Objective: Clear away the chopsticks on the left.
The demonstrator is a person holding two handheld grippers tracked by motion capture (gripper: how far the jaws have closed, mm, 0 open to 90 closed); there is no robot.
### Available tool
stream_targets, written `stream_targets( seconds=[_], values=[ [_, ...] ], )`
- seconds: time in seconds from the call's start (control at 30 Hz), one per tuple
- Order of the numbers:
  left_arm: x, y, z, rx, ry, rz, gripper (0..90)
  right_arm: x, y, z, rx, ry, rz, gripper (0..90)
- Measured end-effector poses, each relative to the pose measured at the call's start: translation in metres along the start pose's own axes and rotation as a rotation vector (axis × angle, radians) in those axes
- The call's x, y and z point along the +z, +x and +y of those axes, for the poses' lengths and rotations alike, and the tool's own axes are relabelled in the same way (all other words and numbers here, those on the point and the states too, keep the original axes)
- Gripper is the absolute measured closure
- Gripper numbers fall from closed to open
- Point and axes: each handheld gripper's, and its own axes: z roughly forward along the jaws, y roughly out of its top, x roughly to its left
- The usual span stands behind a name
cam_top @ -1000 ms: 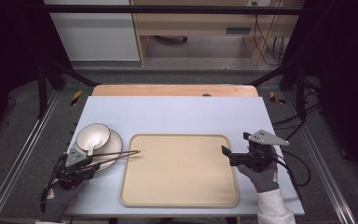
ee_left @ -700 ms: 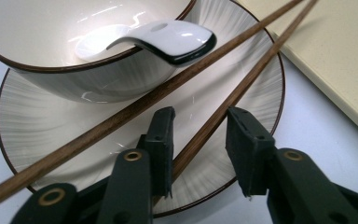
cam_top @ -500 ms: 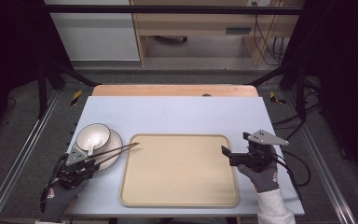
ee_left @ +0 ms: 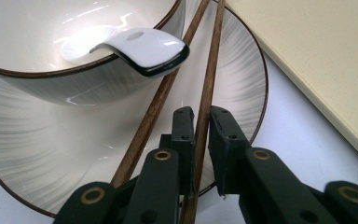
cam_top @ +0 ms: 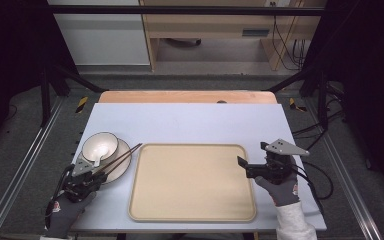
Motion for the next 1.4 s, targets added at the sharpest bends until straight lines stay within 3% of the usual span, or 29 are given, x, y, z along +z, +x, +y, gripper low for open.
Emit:
stream_targets(
  seconds=[0.17, 0.63, 1.2, 1.4],
  values=[
    [0.003, 0.001, 0.001, -0.011, 0.014, -0.004, 76.2, -0.001, 0.000, 0.000, -0.001, -0.004, 0.002, 4.1],
    [0.004, -0.003, 0.003, -0.007, 0.022, -0.025, 84.0, -0.001, 0.000, 0.000, 0.002, -0.005, 0.002, 4.1],
    [-0.005, -0.016, 0.008, -0.047, -0.042, -0.021, 84.1, -0.004, -0.002, 0.001, 0.008, -0.016, -0.001, 3.7],
    [-0.010, -0.027, 0.013, -0.071, -0.075, -0.017, 84.1, -0.005, -0.002, 0.002, 0.011, -0.021, -0.007, 3.1]
  ],
)
